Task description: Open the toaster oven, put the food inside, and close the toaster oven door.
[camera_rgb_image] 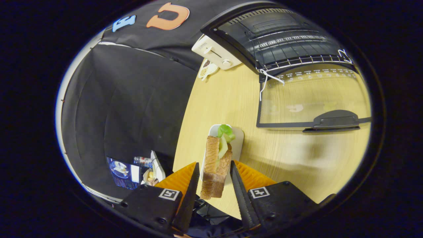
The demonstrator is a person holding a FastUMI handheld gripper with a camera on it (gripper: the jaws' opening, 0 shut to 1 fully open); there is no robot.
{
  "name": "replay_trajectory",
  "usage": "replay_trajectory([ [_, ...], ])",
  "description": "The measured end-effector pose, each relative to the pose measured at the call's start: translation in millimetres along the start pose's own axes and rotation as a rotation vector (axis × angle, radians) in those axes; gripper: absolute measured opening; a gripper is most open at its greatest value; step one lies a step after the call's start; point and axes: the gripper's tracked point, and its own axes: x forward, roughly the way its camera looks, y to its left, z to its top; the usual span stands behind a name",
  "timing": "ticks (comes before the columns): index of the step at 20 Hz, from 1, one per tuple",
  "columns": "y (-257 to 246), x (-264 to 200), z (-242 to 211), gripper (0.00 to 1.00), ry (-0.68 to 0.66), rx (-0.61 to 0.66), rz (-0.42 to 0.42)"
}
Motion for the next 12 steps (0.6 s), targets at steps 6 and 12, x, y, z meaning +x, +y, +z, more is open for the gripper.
replay_trajectory([
  [6, 1.0, -0.3, 3.6, 0.43, -0.040, 0.014, -0.005],
  [12, 13.1, -19.9, 8.3, 0.37, -0.080, 0.014, 0.036],
])
